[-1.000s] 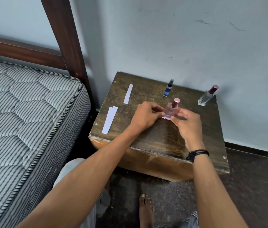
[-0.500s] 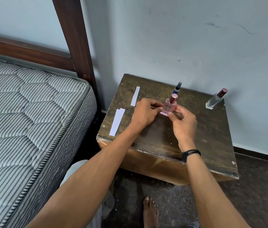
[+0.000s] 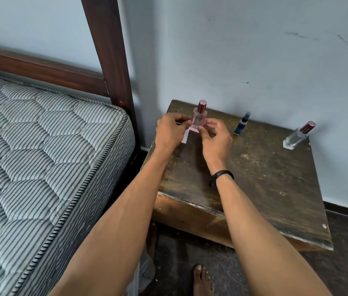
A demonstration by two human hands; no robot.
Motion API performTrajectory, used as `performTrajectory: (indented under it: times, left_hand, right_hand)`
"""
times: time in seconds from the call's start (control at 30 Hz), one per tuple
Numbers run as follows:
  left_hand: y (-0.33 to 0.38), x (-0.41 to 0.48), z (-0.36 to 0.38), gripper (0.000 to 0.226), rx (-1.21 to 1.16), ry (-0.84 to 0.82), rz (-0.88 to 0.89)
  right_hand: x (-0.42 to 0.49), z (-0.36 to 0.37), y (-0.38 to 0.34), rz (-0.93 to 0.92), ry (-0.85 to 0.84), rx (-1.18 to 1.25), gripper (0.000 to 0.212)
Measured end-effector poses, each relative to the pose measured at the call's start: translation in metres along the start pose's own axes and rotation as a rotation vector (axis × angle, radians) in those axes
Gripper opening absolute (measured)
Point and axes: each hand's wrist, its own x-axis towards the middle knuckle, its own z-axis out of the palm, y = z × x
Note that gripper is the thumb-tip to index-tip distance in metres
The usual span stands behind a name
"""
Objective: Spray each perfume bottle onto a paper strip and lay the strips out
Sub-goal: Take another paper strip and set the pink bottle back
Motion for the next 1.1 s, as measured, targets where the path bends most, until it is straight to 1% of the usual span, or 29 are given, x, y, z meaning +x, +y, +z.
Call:
performTrajectory:
  times: [0.33,0.6,1.1]
  left_hand:
    - [-0.013,0.032,-0.003,0.016,-0.056,0.032,-0.038]
    - [-0.019,0.037,-0.001,0.016,-0.133,0.041,-0.013]
    - [-0.019,0.041,0.002,0.02,-0.108,0.006,0.017]
  right_hand:
    - [0.03,0.029,0.002,-0.013,-0.025,-0.04,0.02]
    - [0.029,0.032,0.003,-0.03,-0.027,-0.137,0.015]
    - [0.028,0.031,0.004,-0.026,-0.038,-0.206,0.021]
